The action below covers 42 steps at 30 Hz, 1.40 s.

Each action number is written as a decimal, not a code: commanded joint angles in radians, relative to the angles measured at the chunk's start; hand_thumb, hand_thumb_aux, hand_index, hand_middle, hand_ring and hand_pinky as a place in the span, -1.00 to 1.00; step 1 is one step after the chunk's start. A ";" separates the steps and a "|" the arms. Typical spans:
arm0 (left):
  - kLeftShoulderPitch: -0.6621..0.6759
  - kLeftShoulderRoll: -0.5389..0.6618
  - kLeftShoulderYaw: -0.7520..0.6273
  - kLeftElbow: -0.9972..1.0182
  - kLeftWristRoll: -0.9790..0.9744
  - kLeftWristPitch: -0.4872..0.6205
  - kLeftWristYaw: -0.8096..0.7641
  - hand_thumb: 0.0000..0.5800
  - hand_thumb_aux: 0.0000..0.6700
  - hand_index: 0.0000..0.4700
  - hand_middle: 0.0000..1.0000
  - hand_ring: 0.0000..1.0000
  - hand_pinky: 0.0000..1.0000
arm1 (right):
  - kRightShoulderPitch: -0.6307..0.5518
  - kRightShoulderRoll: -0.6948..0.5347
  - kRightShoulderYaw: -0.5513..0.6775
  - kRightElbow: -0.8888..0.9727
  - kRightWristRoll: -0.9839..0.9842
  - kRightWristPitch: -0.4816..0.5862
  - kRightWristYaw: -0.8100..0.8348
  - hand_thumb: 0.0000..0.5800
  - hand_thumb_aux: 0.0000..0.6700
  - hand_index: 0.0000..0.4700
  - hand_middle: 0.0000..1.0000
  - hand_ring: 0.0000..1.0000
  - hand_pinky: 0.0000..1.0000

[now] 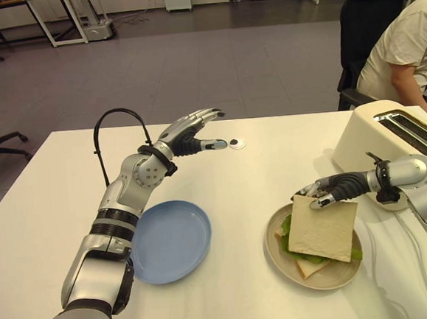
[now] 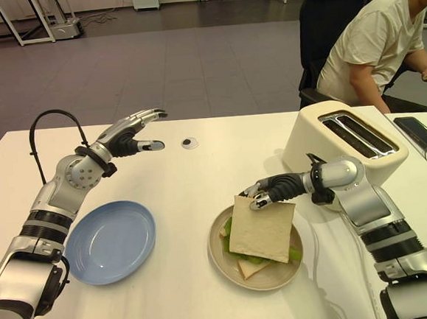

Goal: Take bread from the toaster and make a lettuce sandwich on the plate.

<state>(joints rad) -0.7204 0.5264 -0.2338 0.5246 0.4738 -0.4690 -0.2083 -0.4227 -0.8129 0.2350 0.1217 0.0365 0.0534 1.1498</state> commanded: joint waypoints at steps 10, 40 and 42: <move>0.010 0.003 -0.008 -0.012 0.001 0.003 -0.015 -1.00 -1.00 -1.00 -1.00 -1.00 -1.00 | 0.036 0.036 0.061 0.032 -0.061 -0.066 0.003 -1.00 -1.00 -1.00 -1.00 -1.00 -1.00; 0.473 0.166 -0.303 -0.943 -1.084 0.797 -1.056 1.00 1.00 1.00 1.00 1.00 1.00 | 0.576 -0.427 -0.230 -0.781 0.554 0.639 0.212 1.00 1.00 1.00 1.00 1.00 1.00; 0.465 0.157 -0.364 -0.912 -1.005 0.819 -1.066 1.00 1.00 1.00 1.00 1.00 1.00 | 0.644 -0.488 -0.210 -0.684 0.458 0.580 0.235 1.00 1.00 1.00 1.00 1.00 1.00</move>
<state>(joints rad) -0.2485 0.6825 -0.5496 -0.4150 -0.6020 0.3286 -1.2675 0.1642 -1.2426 0.0065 -0.6330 0.5747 0.6747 1.3689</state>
